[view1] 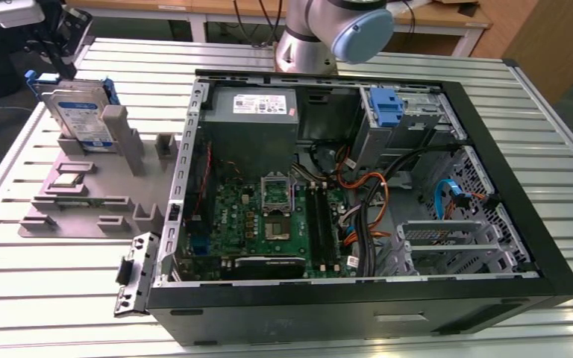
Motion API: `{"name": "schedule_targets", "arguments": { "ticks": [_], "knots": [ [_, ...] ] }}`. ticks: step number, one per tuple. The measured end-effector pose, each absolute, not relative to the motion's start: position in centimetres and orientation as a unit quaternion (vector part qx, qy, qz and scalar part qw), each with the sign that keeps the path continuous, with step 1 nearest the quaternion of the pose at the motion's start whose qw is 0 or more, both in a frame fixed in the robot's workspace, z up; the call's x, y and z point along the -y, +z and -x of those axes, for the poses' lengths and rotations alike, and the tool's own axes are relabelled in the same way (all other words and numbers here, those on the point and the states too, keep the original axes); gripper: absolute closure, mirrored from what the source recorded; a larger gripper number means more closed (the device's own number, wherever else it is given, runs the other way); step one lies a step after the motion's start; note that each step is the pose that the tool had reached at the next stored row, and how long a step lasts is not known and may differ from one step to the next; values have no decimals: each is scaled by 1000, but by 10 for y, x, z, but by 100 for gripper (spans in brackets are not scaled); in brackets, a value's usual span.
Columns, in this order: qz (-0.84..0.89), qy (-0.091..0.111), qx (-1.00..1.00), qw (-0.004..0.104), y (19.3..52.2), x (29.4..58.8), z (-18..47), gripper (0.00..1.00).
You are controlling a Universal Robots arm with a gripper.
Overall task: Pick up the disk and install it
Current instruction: 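Reach for the disk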
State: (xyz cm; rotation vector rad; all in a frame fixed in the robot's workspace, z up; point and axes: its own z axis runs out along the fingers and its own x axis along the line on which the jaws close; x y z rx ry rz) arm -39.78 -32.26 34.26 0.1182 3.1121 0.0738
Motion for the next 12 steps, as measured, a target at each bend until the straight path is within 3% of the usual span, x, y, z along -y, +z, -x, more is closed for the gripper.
{"name": "schedule_targets", "arguments": {
  "ticks": [10, 12],
  "knots": [
    [-38, 24, -999, 13, 341, 320, 401, 89],
    [-38, 24, -999, 7, 340, 320, 401, 89]
  ]
}}
